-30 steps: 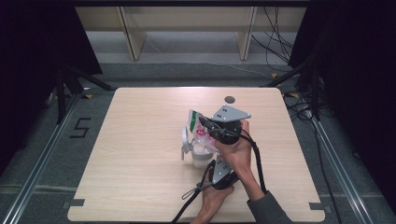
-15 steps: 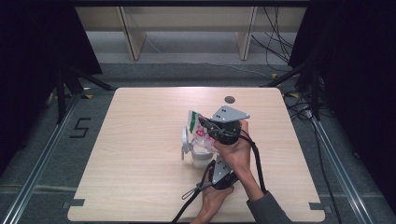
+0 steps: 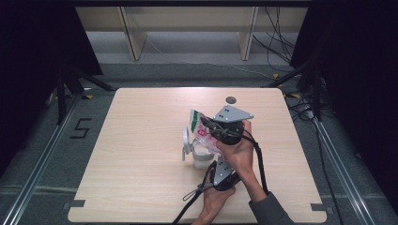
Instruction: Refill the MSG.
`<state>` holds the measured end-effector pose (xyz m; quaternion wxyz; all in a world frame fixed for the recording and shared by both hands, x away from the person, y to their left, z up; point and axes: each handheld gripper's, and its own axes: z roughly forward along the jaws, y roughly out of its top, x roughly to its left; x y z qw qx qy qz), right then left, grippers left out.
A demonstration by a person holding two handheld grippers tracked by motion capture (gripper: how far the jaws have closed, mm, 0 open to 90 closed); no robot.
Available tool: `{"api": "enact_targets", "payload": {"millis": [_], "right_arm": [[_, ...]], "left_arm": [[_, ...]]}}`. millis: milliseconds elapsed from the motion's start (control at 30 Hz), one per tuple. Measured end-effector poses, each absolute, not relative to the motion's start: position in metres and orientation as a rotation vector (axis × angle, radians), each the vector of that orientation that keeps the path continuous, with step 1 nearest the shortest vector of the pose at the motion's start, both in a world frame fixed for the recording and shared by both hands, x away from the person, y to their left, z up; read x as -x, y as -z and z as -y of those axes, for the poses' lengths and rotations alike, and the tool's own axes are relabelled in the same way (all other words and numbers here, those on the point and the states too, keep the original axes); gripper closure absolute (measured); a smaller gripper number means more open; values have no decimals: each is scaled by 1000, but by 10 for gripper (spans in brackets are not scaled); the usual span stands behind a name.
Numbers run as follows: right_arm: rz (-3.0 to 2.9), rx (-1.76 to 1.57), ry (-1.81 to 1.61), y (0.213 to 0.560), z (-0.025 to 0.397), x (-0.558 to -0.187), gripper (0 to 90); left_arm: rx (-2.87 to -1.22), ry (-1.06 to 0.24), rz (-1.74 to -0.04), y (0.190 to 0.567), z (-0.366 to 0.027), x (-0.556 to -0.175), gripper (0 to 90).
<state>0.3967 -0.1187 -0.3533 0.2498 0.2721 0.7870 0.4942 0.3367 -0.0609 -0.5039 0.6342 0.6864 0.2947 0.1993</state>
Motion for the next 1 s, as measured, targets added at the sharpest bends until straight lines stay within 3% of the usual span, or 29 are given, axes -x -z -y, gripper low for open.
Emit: {"api": "enact_targets", "payload": {"millis": [1000], "right_arm": [[-2136,-745,-1371,355,121,-399,900]], "left_arm": [[-1582,-457,-672,506,60,-338,785]]}}
